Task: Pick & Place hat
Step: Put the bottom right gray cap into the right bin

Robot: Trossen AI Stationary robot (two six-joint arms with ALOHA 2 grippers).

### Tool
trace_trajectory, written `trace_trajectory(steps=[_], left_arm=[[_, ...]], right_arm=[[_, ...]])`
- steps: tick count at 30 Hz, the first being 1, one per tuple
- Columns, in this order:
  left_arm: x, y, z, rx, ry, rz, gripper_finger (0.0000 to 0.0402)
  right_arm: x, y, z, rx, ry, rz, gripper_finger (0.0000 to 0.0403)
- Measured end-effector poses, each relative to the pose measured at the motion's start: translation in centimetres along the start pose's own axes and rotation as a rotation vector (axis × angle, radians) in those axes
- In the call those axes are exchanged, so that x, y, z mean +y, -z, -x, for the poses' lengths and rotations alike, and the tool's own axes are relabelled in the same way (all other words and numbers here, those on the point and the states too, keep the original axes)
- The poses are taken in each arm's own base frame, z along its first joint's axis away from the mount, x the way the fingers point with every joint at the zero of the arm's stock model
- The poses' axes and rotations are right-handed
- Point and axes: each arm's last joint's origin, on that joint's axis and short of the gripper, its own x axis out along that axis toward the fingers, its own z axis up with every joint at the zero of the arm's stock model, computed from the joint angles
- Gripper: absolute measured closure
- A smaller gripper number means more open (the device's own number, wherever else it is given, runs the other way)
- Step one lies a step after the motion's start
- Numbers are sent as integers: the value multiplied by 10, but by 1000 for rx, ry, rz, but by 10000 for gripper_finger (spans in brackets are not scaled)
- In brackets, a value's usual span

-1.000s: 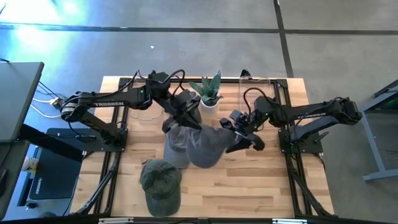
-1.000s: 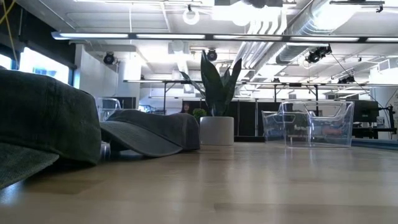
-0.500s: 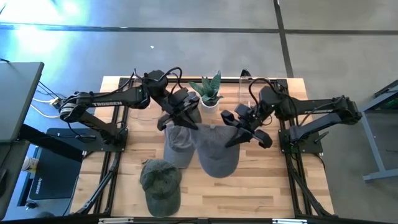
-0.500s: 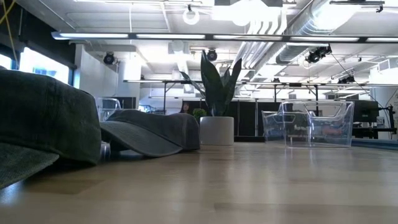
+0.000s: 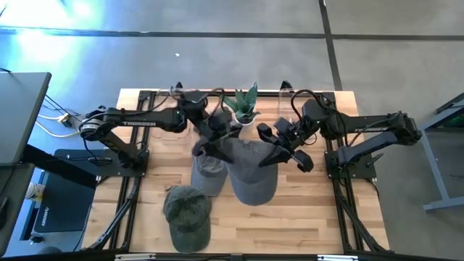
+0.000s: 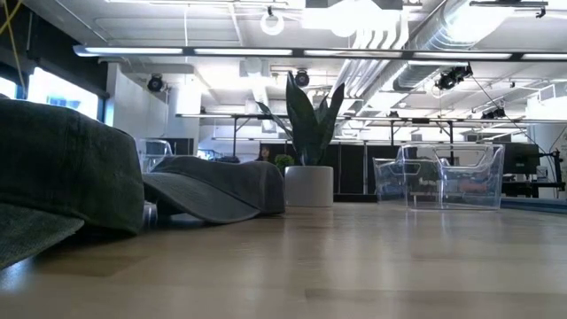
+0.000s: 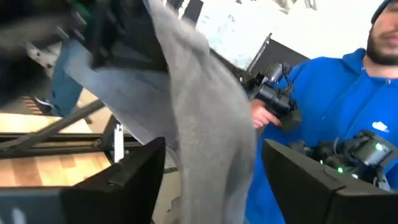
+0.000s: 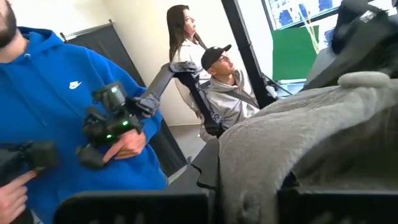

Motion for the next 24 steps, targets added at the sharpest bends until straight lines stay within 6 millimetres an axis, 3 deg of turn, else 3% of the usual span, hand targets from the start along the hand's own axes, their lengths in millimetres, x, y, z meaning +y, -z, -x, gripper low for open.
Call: trace_trajectory(steps=[4,9,14,22,24], left_arm=[[-9,3,-9,11,47,-33,130],[-17,1,-11,28,134,-41,167],[-43,-16,-1,-18,201,-100,238],[-53,-23,3,-83,196,-182,382],[-52,-22,3,-79,197,-183,395]], right_arm=[[1,-1,1,-12,11,2,396],[10,-6,8,-28,2,1,399],[18,-10,15,-47,-7,-54,398],[20,-11,15,-46,-31,-90,395],[20,-11,15,-41,-35,-83,398]])
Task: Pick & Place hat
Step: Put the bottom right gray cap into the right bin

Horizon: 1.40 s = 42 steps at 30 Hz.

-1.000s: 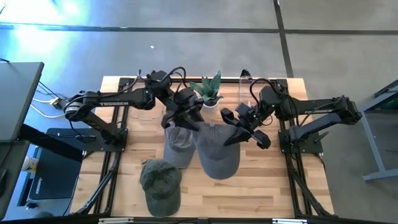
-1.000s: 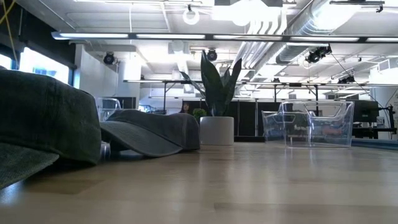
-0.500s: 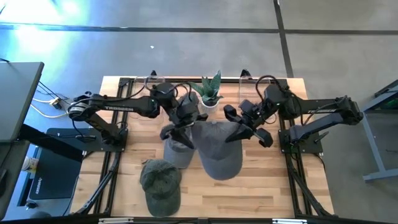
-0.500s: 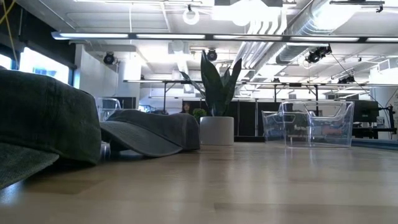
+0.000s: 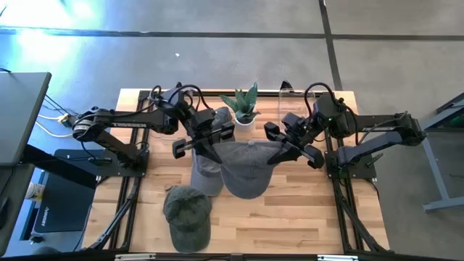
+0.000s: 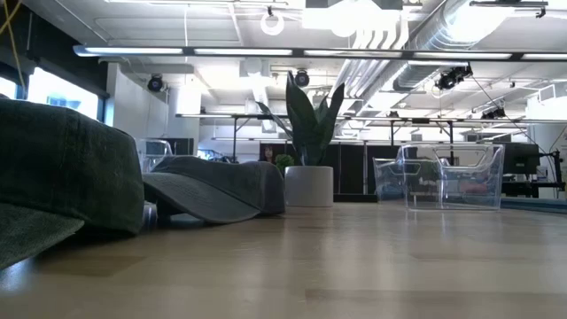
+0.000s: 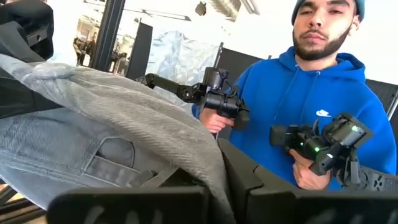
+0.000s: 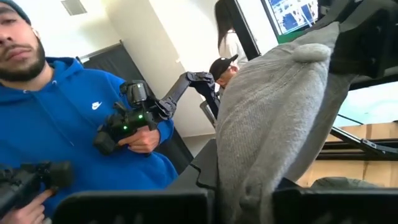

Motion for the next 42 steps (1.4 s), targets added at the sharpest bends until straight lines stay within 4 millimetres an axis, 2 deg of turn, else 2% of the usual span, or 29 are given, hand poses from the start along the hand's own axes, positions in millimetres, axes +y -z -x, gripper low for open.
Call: trace_trajectory(steps=[4,9,19,24,29,33,37,42], left_arm=[[0,0,0,-3,-9,5,385],[1,0,0,-10,-18,-24,398],[7,5,0,-9,-121,3,397],[12,11,1,3,-208,5,397],[13,11,2,-1,-228,6,397],[14,12,2,3,-241,17,397],[14,12,2,-1,-244,13,397],[15,12,2,-13,-265,10,397]], right_arm=[[0,0,0,1,0,24,399],[-1,0,0,-10,19,-6,371],[-13,-5,7,-34,77,-48,232],[-28,0,-1,-10,102,-43,197],[-35,2,-7,-1,102,-30,195],[-30,-3,-9,-9,85,20,204],[-26,-8,-9,-8,81,53,243],[-26,-7,-9,10,92,71,324]])
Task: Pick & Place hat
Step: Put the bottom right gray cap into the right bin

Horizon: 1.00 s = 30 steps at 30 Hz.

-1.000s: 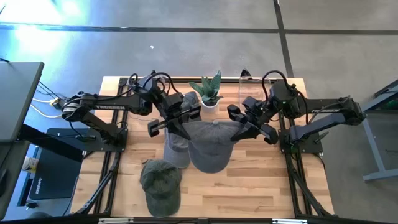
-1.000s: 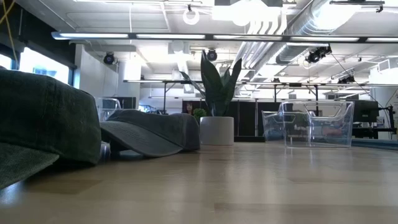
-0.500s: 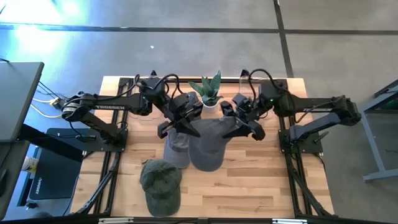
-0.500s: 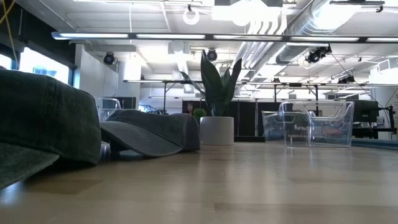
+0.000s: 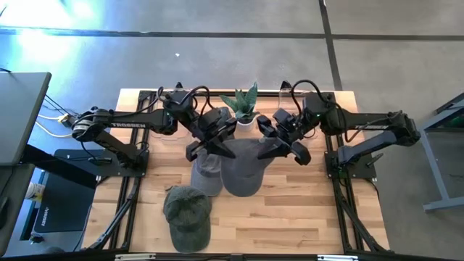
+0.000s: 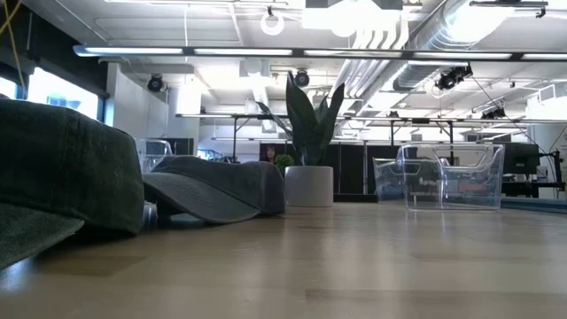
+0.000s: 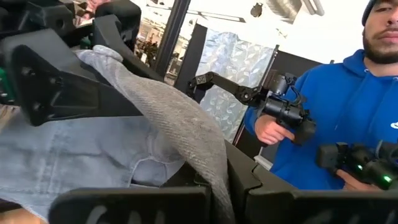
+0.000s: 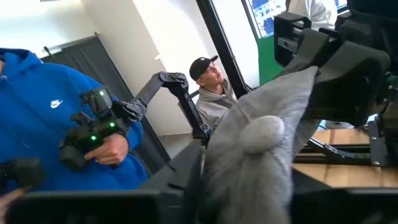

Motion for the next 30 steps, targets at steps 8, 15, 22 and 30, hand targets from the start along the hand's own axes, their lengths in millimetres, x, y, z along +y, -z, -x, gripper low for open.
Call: trace_trajectory(steps=[8,15,22,30], left_arm=[[7,-1,5,-8,-65,15,367],[34,-1,35,96,-108,48,280],[25,-18,54,46,-169,-31,259],[8,-27,54,-17,-238,-95,259]], right_arm=[[-1,0,0,-14,39,31,383],[2,2,31,77,179,8,391],[7,0,94,219,465,21,392],[-19,7,151,464,806,93,394]])
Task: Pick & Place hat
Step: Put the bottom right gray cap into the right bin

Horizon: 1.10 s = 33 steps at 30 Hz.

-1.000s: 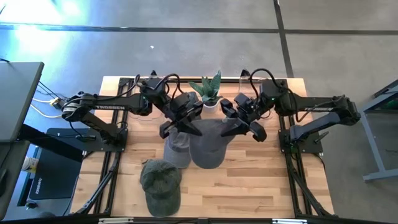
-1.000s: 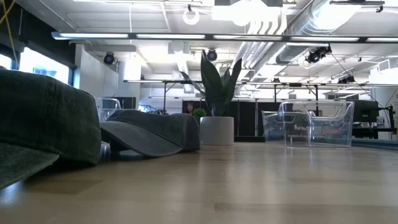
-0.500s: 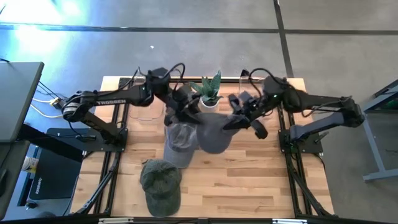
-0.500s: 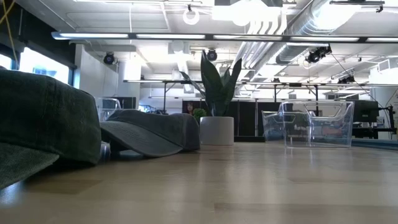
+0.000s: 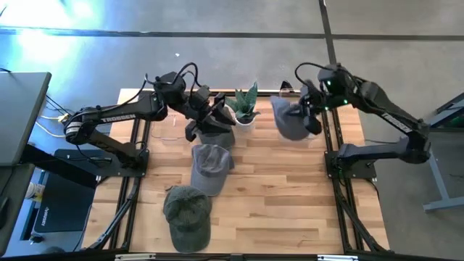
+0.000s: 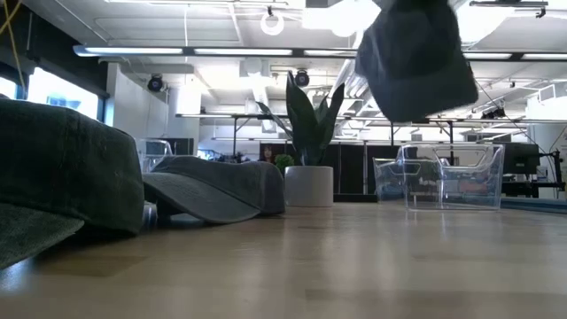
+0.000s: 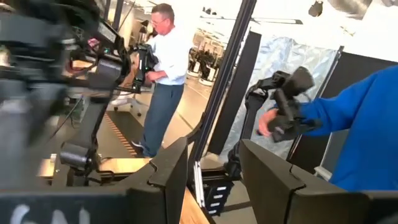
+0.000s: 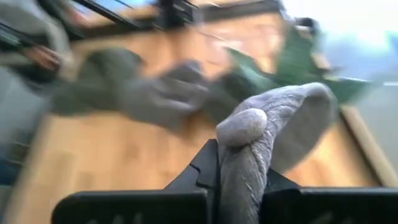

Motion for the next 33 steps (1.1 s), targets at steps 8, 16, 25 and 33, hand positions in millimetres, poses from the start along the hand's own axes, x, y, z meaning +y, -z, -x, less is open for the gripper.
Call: trace_trajectory(steps=[8,16,25,33], left_arm=[[-13,3,-9,-3,9,3,259],[-21,9,-16,17,9,21,259],[-19,10,-16,19,-41,21,259],[-19,10,-16,13,-54,21,259]], right_arm=[[-57,23,0,106,171,179,395],[-99,63,-23,141,70,167,399],[-120,99,-41,154,110,191,376],[-123,110,-45,205,171,162,359]])
